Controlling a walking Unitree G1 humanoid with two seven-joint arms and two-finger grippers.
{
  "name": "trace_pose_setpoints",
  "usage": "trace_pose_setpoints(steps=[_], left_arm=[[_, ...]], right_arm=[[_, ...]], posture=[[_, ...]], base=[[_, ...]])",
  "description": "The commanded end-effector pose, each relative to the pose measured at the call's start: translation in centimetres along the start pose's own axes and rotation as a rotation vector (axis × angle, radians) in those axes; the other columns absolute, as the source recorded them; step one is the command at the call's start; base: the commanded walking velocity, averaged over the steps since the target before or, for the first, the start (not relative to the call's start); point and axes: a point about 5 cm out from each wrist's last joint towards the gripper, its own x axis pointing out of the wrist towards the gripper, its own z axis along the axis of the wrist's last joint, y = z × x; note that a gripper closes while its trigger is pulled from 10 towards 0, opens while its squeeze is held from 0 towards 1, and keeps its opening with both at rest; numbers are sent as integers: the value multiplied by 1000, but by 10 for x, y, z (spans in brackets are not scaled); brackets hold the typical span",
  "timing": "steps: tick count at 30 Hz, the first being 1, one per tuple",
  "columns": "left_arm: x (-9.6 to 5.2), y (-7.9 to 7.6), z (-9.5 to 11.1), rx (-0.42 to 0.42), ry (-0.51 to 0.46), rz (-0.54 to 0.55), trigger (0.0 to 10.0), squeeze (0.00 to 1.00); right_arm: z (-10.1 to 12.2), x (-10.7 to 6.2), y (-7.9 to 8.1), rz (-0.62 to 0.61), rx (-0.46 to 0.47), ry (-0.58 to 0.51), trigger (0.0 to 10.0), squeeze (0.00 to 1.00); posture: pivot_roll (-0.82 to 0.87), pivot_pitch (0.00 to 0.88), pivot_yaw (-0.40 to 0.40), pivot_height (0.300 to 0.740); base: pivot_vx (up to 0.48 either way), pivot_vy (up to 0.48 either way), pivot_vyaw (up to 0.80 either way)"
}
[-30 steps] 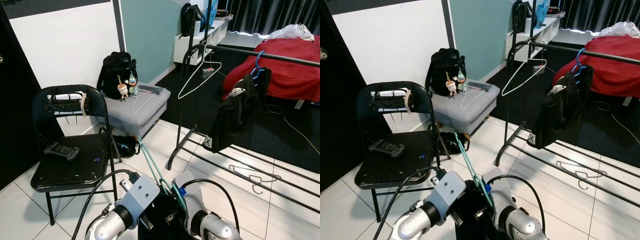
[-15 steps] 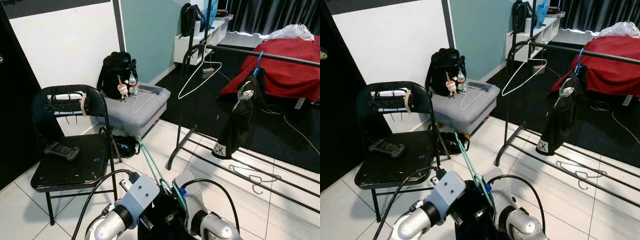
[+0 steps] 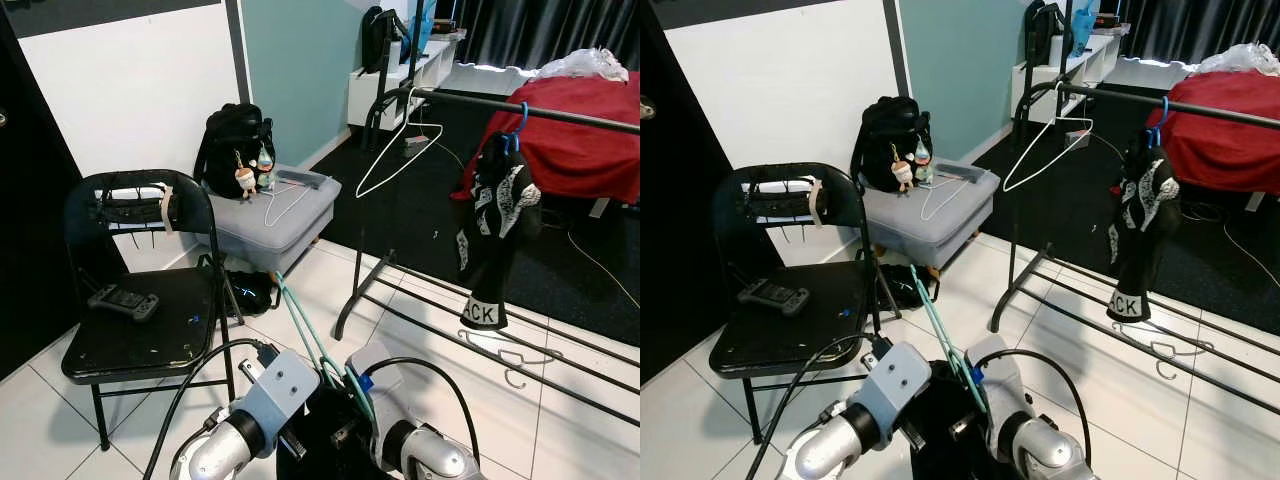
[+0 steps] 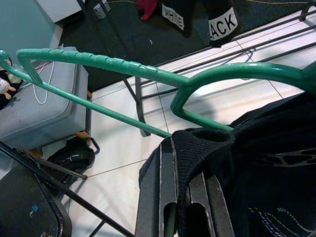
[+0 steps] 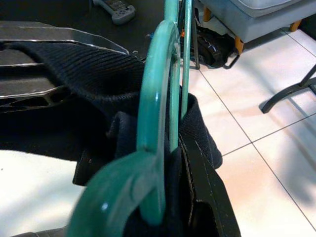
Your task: Hang hanger
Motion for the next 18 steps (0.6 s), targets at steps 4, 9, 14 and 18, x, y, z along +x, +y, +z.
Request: trace_pose_setpoints(steps=[4,9,14,18], left_arm=[[7,9,-8,-99,65,-30,10000,0],[29,35,6,-156,32,64,10000,0],[44,48,28,-154,-45,116,10000,0],[50,57,44,-148,-101,150,10000,0]], right_arm=[[9,2,-16,-2,33,-24,10000,0],[30,8,-30,-30,-1,-90,10000,0],[56,8,-42,-53,6,-183,10000,0],[79,4,-54,-66,30,-269,10000,0]], posture=[[-130,0,25,740],[-137,0,16,740],[-145,0,22,740],[-147,0,27,740]], base=[[0,0,0],[0,0,0],[0,0,0],[0,0,0]])
